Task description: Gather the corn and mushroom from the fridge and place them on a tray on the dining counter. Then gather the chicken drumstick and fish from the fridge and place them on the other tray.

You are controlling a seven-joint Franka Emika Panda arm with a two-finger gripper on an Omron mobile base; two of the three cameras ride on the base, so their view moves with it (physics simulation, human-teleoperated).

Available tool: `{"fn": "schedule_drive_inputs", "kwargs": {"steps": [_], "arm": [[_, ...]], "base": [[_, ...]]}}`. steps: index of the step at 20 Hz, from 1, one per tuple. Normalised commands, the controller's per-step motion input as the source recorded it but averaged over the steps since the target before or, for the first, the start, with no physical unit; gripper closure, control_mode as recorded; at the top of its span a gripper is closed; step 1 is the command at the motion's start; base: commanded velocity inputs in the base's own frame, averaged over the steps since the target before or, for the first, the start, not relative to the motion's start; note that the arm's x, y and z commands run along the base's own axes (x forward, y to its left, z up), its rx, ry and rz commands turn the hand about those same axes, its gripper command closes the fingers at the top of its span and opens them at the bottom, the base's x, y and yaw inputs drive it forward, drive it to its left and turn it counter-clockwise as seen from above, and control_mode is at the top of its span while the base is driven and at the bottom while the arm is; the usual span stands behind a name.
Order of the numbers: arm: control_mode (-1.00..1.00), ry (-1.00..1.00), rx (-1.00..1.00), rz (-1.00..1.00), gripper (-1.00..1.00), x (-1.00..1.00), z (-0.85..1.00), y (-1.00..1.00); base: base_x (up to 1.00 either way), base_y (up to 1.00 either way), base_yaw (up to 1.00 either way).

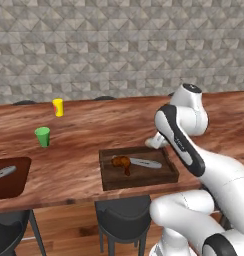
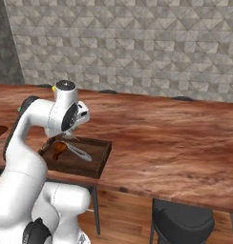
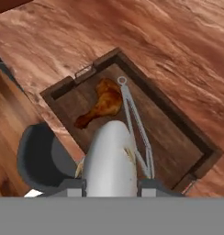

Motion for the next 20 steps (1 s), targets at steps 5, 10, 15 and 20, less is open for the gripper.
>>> {"fn": "schedule_drive_inputs", "kwargs": {"steps": [5,10,15,20], "arm": [[-1.0,0.11,-0.02,0.16,1.0,0.81,-0.57,0.18],[-1.0,0.12,-0.01,0.06,1.0,0.79,-0.51,0.2],[-1.0,0.22,0.0,0.04,1.0,0.66,-0.52,0.1],[-1.0,0.17,0.0,0.03,1.0,0.48,-0.47,0.03]], "base": [[0.0,0.0,0.0],[0.0,0.0,0.0],[0.0,0.0,0.0],[0.0,0.0,0.0]]}}
